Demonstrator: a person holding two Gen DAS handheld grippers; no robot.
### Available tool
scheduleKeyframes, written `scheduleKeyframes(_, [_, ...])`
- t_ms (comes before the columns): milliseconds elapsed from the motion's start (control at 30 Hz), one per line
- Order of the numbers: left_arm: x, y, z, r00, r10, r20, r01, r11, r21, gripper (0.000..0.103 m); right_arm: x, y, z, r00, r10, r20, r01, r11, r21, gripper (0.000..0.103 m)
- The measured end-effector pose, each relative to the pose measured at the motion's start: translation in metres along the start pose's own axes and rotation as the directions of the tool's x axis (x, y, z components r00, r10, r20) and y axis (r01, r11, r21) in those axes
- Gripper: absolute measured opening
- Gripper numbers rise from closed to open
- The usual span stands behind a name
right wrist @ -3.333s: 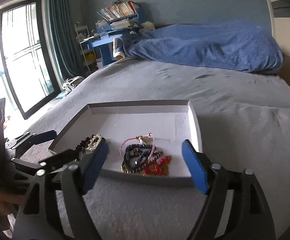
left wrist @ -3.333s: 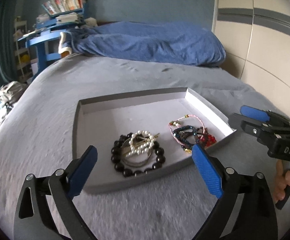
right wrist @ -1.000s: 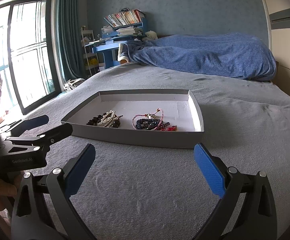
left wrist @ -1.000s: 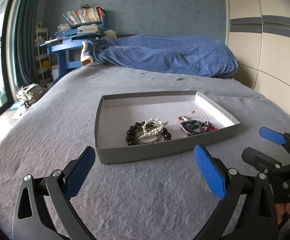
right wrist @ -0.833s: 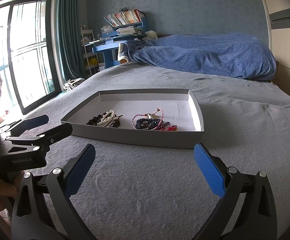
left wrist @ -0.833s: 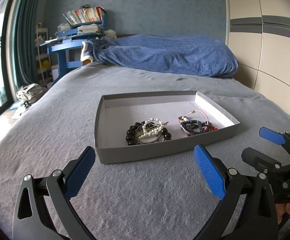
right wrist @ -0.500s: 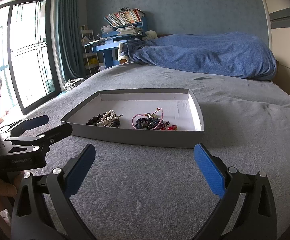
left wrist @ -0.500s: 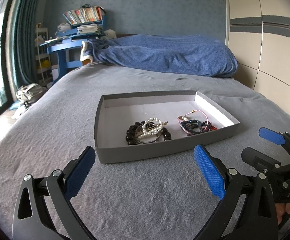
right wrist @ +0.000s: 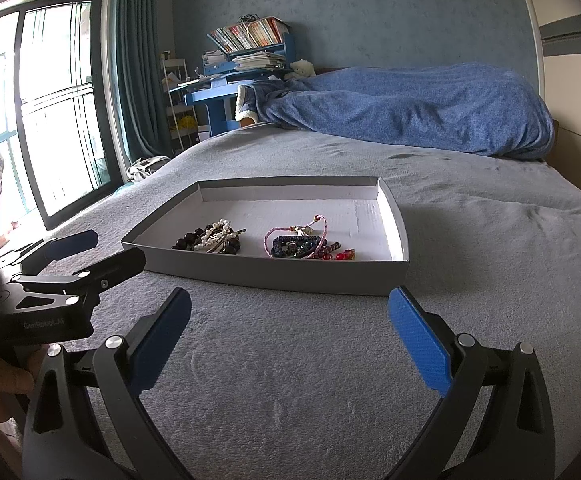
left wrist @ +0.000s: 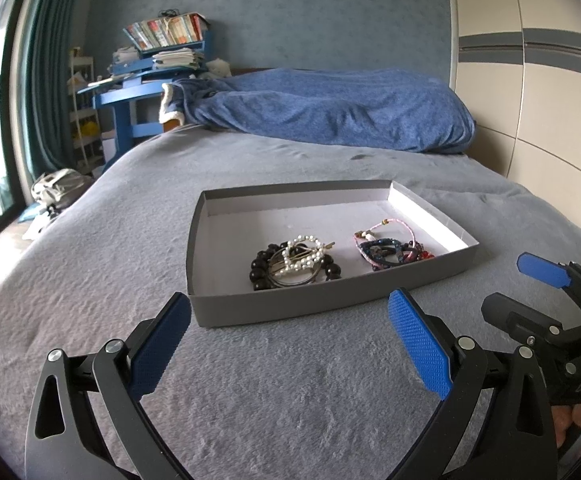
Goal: Organize jewelry
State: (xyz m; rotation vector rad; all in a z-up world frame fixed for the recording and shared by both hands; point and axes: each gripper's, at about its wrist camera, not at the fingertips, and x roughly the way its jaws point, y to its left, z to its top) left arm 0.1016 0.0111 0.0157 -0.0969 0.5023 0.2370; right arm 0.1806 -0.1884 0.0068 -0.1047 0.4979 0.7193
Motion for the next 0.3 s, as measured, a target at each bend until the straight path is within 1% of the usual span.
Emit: scheduleKeyframes(300, [0.0013, -0.0022, -0.0007, 1.0, -0.001, -0.003, 0.001, 1.0, -0.002, 0.098, 0.0, -0.0001, 0.0002, 1.0, 0.001, -0.001, -0.001, 1.0, 0.001, 0.098])
